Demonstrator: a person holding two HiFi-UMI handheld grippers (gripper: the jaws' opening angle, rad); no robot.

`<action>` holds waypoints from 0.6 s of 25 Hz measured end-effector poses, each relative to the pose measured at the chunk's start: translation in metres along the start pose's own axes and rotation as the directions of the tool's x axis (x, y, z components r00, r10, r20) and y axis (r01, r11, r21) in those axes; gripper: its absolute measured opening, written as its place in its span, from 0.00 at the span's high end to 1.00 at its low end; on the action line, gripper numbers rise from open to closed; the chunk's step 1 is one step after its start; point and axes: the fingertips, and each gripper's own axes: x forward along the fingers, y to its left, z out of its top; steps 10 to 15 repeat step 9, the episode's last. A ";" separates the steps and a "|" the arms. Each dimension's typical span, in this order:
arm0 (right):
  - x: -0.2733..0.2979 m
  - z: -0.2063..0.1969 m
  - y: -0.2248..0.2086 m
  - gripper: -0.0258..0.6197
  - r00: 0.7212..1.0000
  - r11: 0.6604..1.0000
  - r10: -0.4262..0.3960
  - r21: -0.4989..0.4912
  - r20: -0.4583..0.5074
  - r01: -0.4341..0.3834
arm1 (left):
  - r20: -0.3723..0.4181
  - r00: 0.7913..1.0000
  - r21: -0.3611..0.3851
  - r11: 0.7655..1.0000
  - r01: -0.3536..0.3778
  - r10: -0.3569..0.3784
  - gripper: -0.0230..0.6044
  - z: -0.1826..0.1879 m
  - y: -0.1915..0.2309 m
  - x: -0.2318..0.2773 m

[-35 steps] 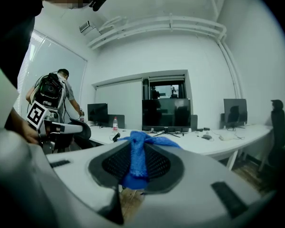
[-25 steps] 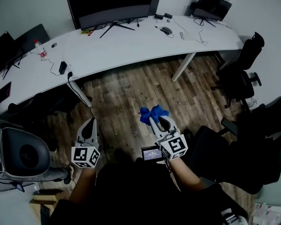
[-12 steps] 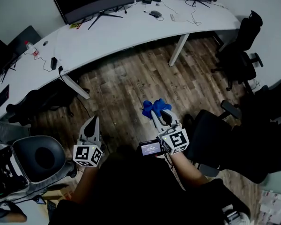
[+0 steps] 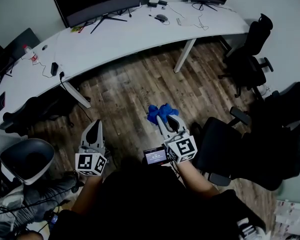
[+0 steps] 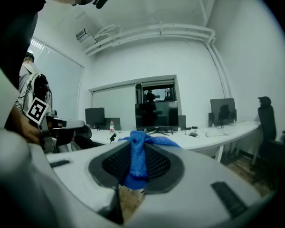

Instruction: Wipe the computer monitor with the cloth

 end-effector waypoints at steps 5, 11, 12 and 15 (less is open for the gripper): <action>-0.001 -0.004 0.003 0.85 1.000 1.000 0.005 0.007 0.008 -0.005 | 0.004 1.000 -0.003 1.000 -0.004 0.004 0.97 0.004 0.001 -0.003; -0.002 -0.007 0.006 0.85 1.000 1.000 0.003 0.017 0.005 -0.003 | -0.006 1.000 -0.023 1.000 -0.016 0.016 0.97 -0.001 0.005 -0.008; -0.002 -0.007 0.006 0.85 1.000 1.000 0.003 0.017 0.005 -0.003 | -0.006 1.000 -0.023 1.000 -0.016 0.016 0.97 -0.001 0.005 -0.008; -0.002 -0.007 0.006 0.85 1.000 1.000 0.003 0.017 0.005 -0.003 | -0.006 1.000 -0.023 1.000 -0.016 0.016 0.97 -0.001 0.005 -0.008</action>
